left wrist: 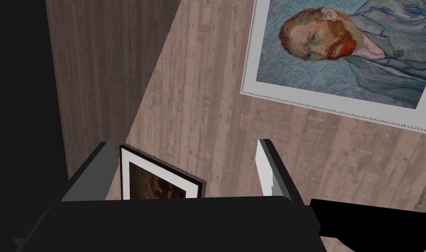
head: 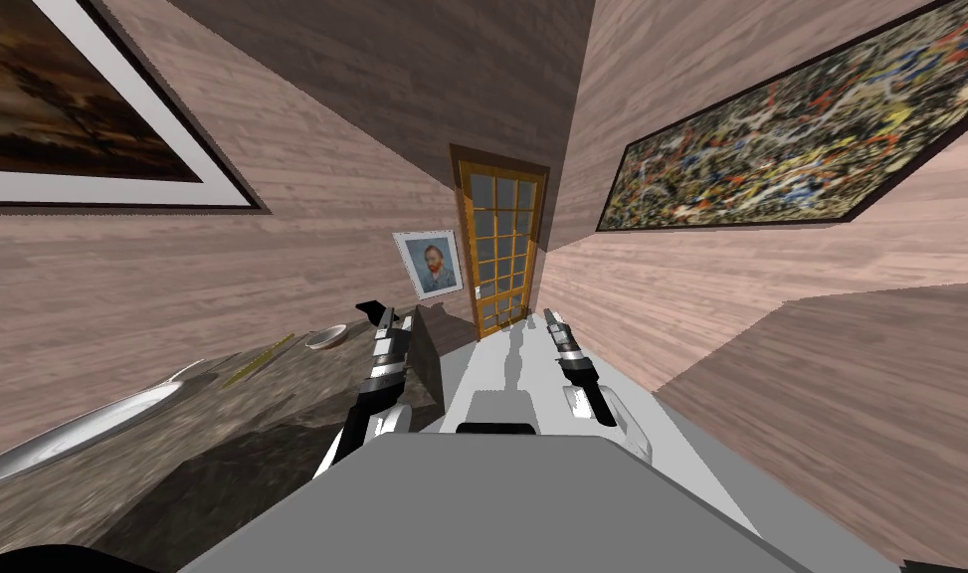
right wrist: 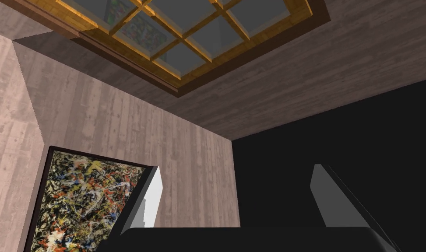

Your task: Pull the door open

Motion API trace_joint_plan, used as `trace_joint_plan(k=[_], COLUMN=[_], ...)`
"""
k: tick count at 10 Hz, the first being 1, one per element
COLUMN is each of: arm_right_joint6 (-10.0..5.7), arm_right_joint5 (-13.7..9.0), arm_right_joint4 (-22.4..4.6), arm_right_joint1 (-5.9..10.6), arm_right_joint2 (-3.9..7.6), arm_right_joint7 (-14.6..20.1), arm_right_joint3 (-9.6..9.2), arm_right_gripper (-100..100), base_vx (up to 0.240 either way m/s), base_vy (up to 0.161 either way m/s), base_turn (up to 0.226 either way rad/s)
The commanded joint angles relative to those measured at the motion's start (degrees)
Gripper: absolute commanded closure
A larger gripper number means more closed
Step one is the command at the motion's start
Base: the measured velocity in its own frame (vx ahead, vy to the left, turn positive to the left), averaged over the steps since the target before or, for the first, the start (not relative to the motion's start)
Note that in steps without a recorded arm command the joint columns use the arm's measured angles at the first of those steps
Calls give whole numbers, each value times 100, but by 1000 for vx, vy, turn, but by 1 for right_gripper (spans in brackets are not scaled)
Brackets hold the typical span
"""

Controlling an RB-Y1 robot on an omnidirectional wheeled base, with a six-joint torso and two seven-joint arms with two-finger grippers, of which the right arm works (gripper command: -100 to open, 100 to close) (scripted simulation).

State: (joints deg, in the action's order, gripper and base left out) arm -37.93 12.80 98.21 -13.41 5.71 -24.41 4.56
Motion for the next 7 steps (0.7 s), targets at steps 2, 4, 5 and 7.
trace_joint_plan(k=[2, 4, 5, 7], arm_right_joint6=[-119, -199, -239, -321], arm_right_joint5=[128, 221, 267, 360], arm_right_joint4=[-435, -733, -899, -1235], arm_right_joint1=[177, 306, 370, 500], arm_right_joint2=[-2, 8, 13, 19], arm_right_joint7=[-278, -471, -568, -763], arm_right_joint3=[14, 31, 40, 58], arm_right_gripper=[-100, -100, -100, -100], base_vx=[78, 75, 77, 87], base_vy=[16, 9, 7, 15], base_turn=[-4, -2, -3, -2])
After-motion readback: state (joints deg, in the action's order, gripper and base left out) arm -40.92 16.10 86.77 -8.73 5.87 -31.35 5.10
